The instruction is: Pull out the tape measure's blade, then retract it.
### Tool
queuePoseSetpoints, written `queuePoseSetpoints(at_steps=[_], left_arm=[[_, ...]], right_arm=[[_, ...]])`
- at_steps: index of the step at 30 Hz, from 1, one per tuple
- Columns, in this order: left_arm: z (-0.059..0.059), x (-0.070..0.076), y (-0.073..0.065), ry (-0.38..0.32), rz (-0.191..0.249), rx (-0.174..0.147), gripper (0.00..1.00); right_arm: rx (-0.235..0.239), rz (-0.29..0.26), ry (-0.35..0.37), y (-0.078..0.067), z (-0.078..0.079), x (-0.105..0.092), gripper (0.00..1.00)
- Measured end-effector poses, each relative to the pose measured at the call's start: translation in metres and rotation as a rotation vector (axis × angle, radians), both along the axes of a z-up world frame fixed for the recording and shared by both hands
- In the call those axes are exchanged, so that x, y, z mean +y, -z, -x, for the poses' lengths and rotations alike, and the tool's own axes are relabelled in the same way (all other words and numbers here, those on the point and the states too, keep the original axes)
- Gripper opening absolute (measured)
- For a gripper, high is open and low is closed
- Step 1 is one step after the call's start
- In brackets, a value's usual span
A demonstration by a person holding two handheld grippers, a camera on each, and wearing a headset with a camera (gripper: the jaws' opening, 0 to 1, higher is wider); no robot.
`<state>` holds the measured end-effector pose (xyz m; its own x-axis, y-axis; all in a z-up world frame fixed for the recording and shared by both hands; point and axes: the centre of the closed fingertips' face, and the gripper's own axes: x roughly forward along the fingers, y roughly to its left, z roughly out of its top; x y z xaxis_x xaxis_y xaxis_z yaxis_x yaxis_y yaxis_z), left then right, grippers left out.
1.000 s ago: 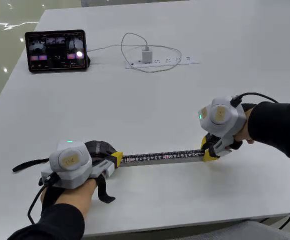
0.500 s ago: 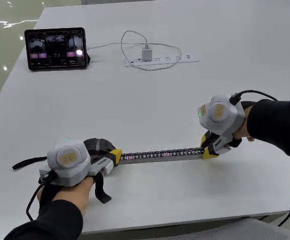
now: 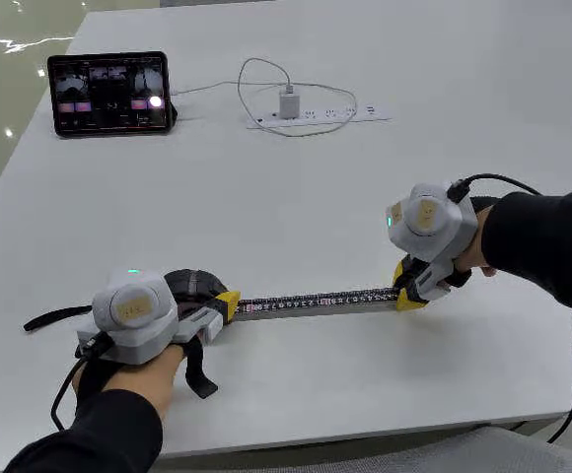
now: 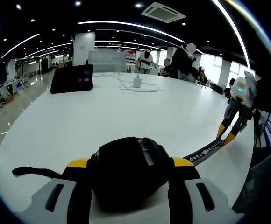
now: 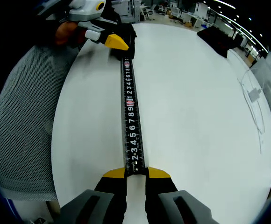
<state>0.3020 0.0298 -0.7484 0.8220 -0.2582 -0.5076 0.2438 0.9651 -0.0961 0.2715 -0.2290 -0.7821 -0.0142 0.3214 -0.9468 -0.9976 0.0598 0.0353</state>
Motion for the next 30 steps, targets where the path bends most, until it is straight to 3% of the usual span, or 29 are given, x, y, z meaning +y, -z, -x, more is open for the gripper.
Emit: queuePoseSetpoints(at_steps=[13, 23, 30], left_arm=[[0.000, 0.000, 0.000, -0.001, 0.000, -0.003, 0.62], [0.000, -0.001, 0.000, -0.002, 0.002, -0.008, 0.62], [0.000, 0.000, 0.000, -0.002, 0.005, -0.011, 0.62]], right_arm=[[0.003, 0.016, -0.039, 0.000, -0.001, 0.003, 0.11], [0.008, 0.014, -0.012, 0.001, -0.003, 0.007, 0.11], [-0.003, 0.051, -0.031, 0.003, -0.004, 0.011, 0.11]])
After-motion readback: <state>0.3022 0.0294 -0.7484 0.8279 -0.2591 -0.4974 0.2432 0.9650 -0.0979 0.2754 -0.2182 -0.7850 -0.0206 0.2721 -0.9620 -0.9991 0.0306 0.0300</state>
